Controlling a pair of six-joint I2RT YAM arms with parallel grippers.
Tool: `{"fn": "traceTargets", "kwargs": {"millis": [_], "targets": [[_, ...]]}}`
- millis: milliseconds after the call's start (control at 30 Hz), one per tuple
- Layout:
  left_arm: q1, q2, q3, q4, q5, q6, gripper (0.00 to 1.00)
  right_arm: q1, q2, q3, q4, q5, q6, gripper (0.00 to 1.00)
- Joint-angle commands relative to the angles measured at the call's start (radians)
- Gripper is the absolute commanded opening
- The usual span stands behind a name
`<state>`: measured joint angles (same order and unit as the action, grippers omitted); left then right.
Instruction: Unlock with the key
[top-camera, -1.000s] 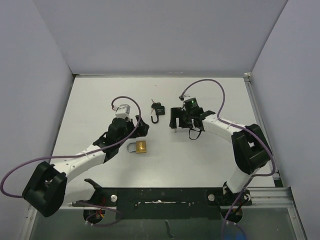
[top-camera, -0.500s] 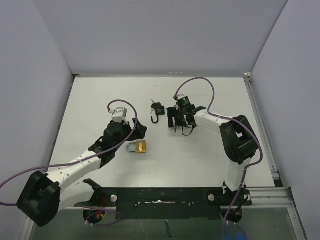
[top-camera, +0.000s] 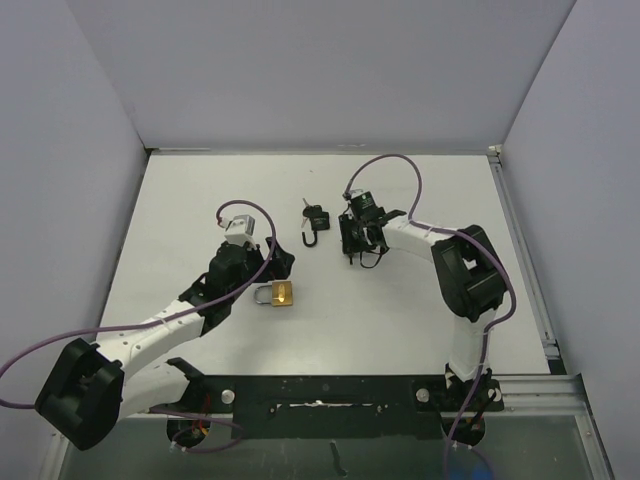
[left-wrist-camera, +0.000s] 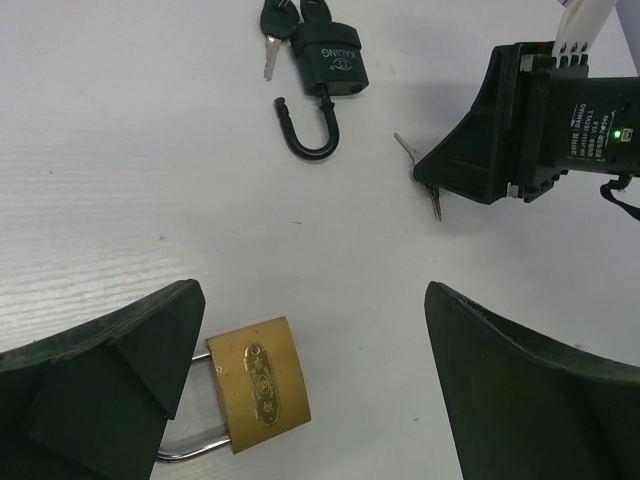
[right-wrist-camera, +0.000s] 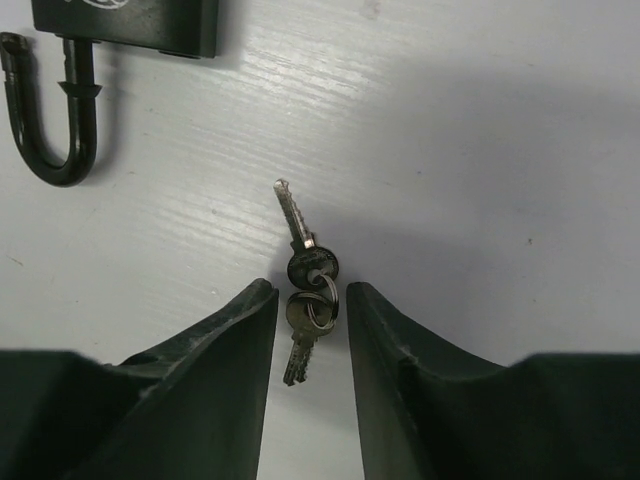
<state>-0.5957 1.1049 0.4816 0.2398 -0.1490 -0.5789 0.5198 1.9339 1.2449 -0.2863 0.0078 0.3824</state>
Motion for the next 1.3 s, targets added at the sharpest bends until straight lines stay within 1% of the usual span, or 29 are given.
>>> {"fn": "traceTargets", "kwargs": {"millis": [0, 33, 100, 200, 233, 267, 333, 433, 500, 667, 767, 900, 1000, 1100, 1200, 1267], "targets": [[0.004, 0.006, 0.003, 0.067, 0.000, -0.010, 0.93, 0.011, 0.025, 0.049, -0.020, -0.003, -0.007, 0.31], [0.005, 0.006, 0.003, 0.067, -0.001, -0.010, 0.93, 0.012, 0.027, 0.050, -0.022, -0.004, -0.006, 0.28], [0.005, 0.007, 0.002, 0.069, 0.000, -0.011, 0.93, 0.012, 0.034, 0.053, -0.023, -0.006, -0.007, 0.27], [0.006, 0.006, -0.001, 0.069, -0.001, -0.011, 0.93, 0.011, 0.048, 0.068, -0.037, -0.010, -0.008, 0.13], [0.007, 0.006, 0.000, 0.069, 0.000, -0.012, 0.93, 0.011, 0.051, 0.074, -0.043, -0.012, -0.009, 0.05], [0.007, 0.006, 0.000, 0.069, 0.000, -0.013, 0.93, 0.011, 0.054, 0.078, -0.043, -0.012, -0.010, 0.00], [0.007, 0.006, 0.003, 0.068, 0.001, -0.011, 0.93, 0.009, 0.052, 0.082, -0.044, -0.011, -0.006, 0.00], [0.007, 0.006, 0.011, 0.064, 0.017, -0.010, 0.93, 0.002, 0.002, 0.044, 0.022, -0.042, -0.002, 0.00], [0.007, 0.004, 0.018, 0.065, 0.036, -0.007, 0.93, -0.006, -0.054, -0.002, 0.093, -0.074, 0.009, 0.00], [0.004, 0.017, 0.011, 0.148, 0.111, 0.002, 0.91, -0.026, -0.225, -0.142, 0.267, -0.127, 0.064, 0.00], [-0.001, 0.039, 0.012, 0.201, 0.164, 0.003, 0.90, -0.026, -0.307, -0.207, 0.315, -0.134, 0.097, 0.00], [-0.016, 0.074, 0.014, 0.277, 0.227, 0.003, 0.87, -0.024, -0.402, -0.284, 0.355, -0.136, 0.141, 0.00], [-0.032, 0.102, 0.029, 0.295, 0.237, -0.009, 0.86, -0.020, -0.461, -0.324, 0.359, -0.115, 0.159, 0.00], [-0.036, 0.135, 0.042, 0.324, 0.264, -0.049, 0.85, -0.009, -0.506, -0.358, 0.363, -0.088, 0.159, 0.00], [-0.036, 0.167, 0.051, 0.371, 0.293, -0.106, 0.79, 0.008, -0.543, -0.394, 0.379, -0.045, 0.142, 0.00], [-0.035, 0.191, 0.061, 0.386, 0.305, -0.133, 0.77, 0.016, -0.562, -0.421, 0.396, -0.029, 0.136, 0.00]]}}
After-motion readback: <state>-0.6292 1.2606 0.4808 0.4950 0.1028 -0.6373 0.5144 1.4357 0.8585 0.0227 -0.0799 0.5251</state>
